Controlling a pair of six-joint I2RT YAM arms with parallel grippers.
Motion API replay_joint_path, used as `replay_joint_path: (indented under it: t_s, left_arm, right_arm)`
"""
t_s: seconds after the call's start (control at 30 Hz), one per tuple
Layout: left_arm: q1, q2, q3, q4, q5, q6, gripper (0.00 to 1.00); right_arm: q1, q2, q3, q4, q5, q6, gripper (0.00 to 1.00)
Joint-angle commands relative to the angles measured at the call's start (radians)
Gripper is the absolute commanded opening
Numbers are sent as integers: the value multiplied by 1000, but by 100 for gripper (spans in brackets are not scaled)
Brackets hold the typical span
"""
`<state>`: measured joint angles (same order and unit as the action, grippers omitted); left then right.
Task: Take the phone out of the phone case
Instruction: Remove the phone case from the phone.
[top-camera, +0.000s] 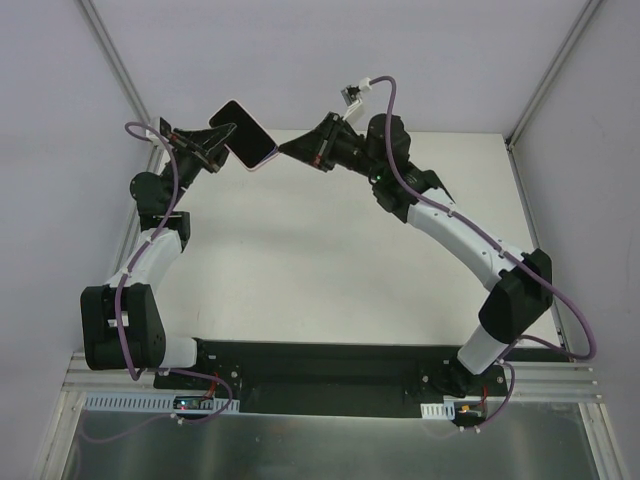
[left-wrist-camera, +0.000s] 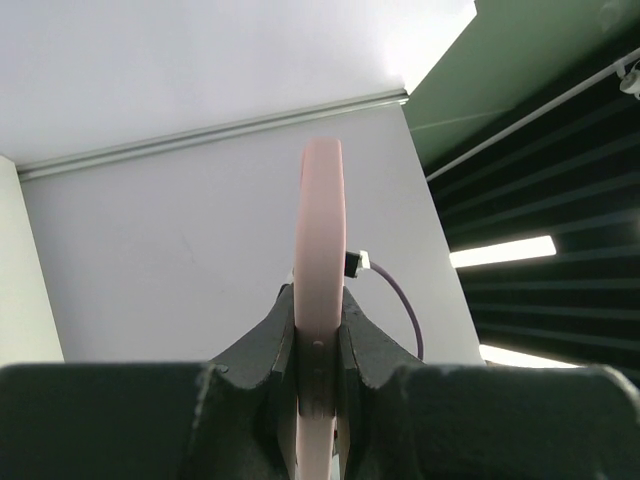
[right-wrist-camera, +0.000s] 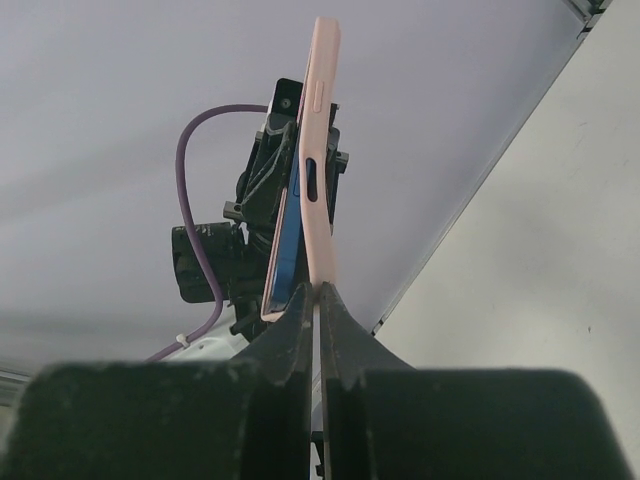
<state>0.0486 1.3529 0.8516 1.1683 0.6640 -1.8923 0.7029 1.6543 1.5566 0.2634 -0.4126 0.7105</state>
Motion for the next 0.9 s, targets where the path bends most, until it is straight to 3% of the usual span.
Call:
replay_joint_path:
  t_s: [0.0,0.2,0.57,0.87]
  left_arm:
    - [-46,-70,33,335,40,-77,0]
    - [-46,-74,49,329,55,-59,0]
    - [-73,-89,66,301,106,-21,0]
    - [-89,-98,35,295,114,-7,0]
  right_arm:
    - [66,91,43,-120,-98,-51,1]
    - [79,156,144,-246,-120,-92,1]
    - [81,211,203,-316,-84,-106,8]
    - [81,217,188,-232,-91,-83,25]
